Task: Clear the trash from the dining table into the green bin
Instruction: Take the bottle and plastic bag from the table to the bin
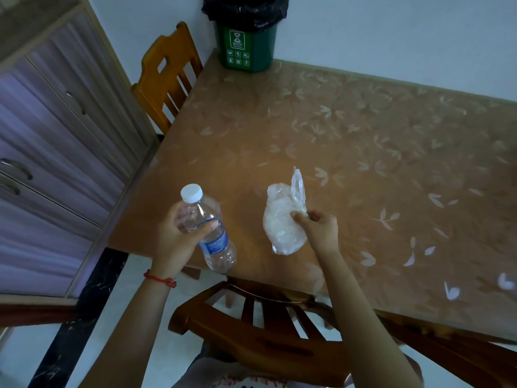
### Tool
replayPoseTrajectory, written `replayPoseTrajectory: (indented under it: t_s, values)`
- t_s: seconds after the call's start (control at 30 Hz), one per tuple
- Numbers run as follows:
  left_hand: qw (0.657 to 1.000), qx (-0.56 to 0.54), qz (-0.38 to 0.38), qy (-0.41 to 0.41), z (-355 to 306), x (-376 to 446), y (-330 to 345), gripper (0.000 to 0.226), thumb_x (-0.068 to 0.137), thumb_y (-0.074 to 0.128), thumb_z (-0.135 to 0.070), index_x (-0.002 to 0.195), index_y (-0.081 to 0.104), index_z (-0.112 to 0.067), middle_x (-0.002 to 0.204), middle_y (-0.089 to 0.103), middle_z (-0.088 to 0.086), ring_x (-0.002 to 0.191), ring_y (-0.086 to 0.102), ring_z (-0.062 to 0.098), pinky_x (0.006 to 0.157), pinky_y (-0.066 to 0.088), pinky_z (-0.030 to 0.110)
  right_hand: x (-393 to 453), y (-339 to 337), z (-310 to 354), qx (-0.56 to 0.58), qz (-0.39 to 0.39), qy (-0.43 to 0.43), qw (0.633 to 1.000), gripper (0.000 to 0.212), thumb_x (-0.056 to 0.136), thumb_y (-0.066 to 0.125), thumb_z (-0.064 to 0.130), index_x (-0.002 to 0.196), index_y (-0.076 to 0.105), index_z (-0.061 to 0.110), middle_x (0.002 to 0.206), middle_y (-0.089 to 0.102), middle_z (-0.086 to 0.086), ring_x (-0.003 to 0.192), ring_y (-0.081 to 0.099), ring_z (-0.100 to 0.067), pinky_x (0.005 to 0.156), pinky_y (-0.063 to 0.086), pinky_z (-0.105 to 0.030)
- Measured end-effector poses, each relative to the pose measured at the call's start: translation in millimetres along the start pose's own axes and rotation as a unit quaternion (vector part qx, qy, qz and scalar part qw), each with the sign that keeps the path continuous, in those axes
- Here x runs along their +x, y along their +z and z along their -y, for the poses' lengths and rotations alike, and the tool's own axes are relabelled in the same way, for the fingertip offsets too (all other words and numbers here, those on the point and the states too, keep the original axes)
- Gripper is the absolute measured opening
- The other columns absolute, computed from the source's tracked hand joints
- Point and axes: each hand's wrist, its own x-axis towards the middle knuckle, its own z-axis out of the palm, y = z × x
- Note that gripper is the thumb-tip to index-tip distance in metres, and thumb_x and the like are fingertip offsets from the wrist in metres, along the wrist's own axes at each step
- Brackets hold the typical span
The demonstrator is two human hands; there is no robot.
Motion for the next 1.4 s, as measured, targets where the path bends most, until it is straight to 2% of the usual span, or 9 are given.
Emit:
replayPoseTrajectory:
  t_s: [0.3,0.5,0.7,0.8,0.9,0.97,1.1,1.2,1.4]
  values:
    - [0.995,-0.012,-0.103,0.015,2,-20,-39,0.044,0.069,0.076,-0.010,0.106,0.056,-0.021,0.096,0.063,-0.009,0.089,0.059,-0.002,0.069,0.047,0.016,-24,21,19,0.022,0.063,-0.050,0.997,0.010,0.079,0.070,0.015,0.088,0.068,0.010,0.076,0.068,0.006,0.073,0.066,-0.009,0.058,0.052,-0.013]
    - [0.971,-0.045,-0.235,0.006,0,-57,-71,0.040,0.070,0.073,-0.004,0.105,0.056,-0.015,0.091,0.061,-0.013,0.080,0.060,-0.005,0.062,0.048,0.009,-38,44,38,0.024,0.150,-0.079,0.985,0.005,0.078,0.070,0.012,0.083,0.069,0.012,0.074,0.068,0.002,0.075,0.068,-0.017,0.067,0.056,-0.029]
    - [0.939,-0.019,-0.343,-0.010,21,-107,-115,0.039,0.068,0.076,-0.008,0.101,0.055,-0.013,0.090,0.061,-0.012,0.075,0.059,-0.012,0.065,0.046,0.003,-63,85,62,0.004,0.254,-0.116,0.960,0.013,0.079,0.069,0.013,0.092,0.069,0.009,0.076,0.067,0.007,0.073,0.066,-0.010,0.065,0.054,-0.021]
    - [0.923,-0.009,-0.383,-0.028,31,-138,-133,0.041,0.068,0.076,-0.009,0.103,0.055,-0.016,0.090,0.060,-0.014,0.074,0.058,-0.013,0.065,0.045,0.002,-86,109,73,0.011,0.301,-0.140,0.943,0.004,0.081,0.068,0.012,0.077,0.067,0.014,0.071,0.066,0.004,0.065,0.063,-0.004,0.056,0.050,-0.011]
    - [0.905,0.017,-0.424,-0.038,38,-171,-150,0.043,0.070,0.075,-0.010,0.106,0.055,-0.019,0.092,0.062,-0.006,0.074,0.057,-0.015,0.065,0.042,0.000,-112,136,79,0.003,0.347,-0.144,0.927,0.005,0.080,0.069,0.016,0.076,0.068,0.017,0.076,0.069,-0.002,0.073,0.067,-0.016,0.066,0.055,-0.023]
    - [0.891,0.015,-0.451,-0.049,45,-192,-163,0.047,0.070,0.075,-0.008,0.112,0.056,-0.014,0.101,0.062,0.000,0.087,0.060,0.001,0.074,0.046,0.010,-132,157,81,-0.007,0.377,-0.142,0.915,0.004,0.078,0.071,0.020,0.079,0.069,0.016,0.082,0.072,-0.004,0.079,0.068,-0.020,0.072,0.056,-0.033]
    - [0.875,-0.006,-0.478,-0.079,62,-226,-187,0.053,0.069,0.076,-0.009,0.117,0.055,-0.008,0.109,0.063,0.008,0.097,0.060,0.022,0.086,0.051,0.043,-170,190,84,-0.046,0.404,-0.172,0.897,0.008,0.079,0.070,0.019,0.078,0.068,0.012,0.077,0.067,-0.006,0.066,0.060,-0.012,0.059,0.046,-0.014]
    - [0.854,0.004,-0.510,-0.103,80,-259,-212,0.053,0.068,0.077,-0.011,0.115,0.054,-0.005,0.109,0.063,0.010,0.094,0.060,0.022,0.084,0.048,0.034,-212,222,80,-0.063,0.438,-0.181,0.878,0.011,0.079,0.070,0.017,0.086,0.071,0.008,0.075,0.065,-0.002,0.065,0.057,-0.010,0.048,0.040,-0.004]
    - [0.828,0.024,-0.543,-0.139,111,-317,-263,0.051,0.068,0.076,-0.010,0.114,0.054,-0.004,0.104,0.063,0.008,0.090,0.060,0.020,0.071,0.044,0.016,-291,278,63,-0.108,0.511,-0.208,0.827,0.006,0.081,0.067,0.019,0.082,0.067,0.013,0.066,0.059,0.007,0.061,0.054,-0.004,0.049,0.039,-0.004]
